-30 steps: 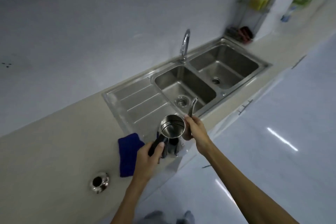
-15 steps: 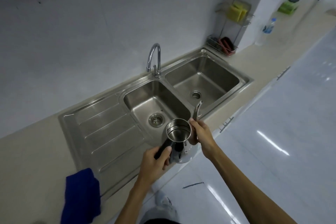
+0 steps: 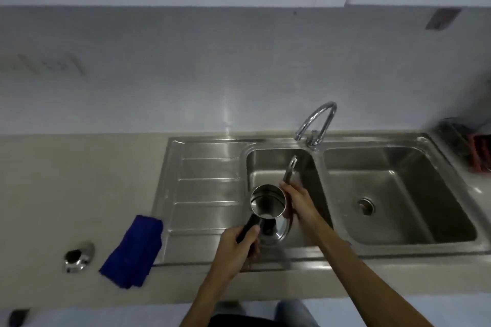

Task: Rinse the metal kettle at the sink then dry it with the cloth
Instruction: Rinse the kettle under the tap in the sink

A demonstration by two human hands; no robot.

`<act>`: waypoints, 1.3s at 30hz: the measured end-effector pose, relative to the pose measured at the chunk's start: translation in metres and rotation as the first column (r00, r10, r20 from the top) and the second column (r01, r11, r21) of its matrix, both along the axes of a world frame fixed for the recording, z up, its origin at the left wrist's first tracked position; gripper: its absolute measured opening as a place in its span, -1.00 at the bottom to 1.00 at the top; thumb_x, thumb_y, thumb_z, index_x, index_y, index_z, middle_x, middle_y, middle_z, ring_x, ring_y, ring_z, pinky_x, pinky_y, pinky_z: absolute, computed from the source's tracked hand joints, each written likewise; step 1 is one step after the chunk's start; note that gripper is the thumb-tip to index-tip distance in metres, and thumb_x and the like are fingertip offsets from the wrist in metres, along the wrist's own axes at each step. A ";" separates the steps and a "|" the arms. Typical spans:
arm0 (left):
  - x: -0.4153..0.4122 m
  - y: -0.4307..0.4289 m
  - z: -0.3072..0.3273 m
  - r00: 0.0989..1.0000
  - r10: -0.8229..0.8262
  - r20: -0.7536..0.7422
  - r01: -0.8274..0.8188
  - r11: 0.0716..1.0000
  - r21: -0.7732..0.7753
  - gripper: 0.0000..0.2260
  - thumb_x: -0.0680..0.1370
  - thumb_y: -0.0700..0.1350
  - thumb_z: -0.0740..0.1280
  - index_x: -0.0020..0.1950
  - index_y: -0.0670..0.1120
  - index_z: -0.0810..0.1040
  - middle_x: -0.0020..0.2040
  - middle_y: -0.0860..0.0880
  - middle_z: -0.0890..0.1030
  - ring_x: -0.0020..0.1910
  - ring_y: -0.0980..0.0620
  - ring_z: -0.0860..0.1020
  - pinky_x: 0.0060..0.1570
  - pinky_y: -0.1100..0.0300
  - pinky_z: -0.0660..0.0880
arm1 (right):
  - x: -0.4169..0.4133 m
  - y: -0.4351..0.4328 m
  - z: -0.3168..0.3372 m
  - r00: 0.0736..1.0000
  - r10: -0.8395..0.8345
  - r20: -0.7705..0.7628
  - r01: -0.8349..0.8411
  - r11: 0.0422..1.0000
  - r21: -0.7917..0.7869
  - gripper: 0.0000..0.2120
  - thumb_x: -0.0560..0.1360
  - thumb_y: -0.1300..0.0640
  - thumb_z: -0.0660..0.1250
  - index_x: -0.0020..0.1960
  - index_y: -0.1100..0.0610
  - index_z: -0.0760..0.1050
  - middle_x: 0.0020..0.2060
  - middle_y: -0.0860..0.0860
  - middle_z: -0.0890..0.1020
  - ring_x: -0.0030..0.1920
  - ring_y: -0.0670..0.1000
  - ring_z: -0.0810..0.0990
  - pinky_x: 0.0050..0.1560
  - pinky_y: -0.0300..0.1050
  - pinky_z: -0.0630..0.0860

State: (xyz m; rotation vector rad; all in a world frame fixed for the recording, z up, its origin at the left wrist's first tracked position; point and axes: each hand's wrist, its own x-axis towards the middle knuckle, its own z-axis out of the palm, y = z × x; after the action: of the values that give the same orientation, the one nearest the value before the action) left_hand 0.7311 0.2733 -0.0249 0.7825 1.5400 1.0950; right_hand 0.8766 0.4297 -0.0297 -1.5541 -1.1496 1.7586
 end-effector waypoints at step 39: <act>0.108 0.173 -0.088 0.701 0.695 -0.162 -0.683 0.719 0.128 -0.61 0.51 0.24 0.29 -0.25 -0.06 0.61 -0.39 0.02 0.58 -0.34 -0.02 0.56 -0.17 0.05 0.53 | 0.089 0.252 -0.047 0.426 0.375 0.824 -0.835 0.514 0.198 -0.26 0.56 -0.03 0.31 0.57 0.26 0.08 0.60 0.21 0.07 0.59 0.23 0.10 0.54 0.17 0.21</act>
State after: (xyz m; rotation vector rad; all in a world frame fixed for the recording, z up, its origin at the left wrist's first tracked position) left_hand 0.8388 0.4468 -0.1131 0.3331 2.0655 1.6509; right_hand 0.9654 0.6820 -0.0770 -1.4366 -2.7229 0.8496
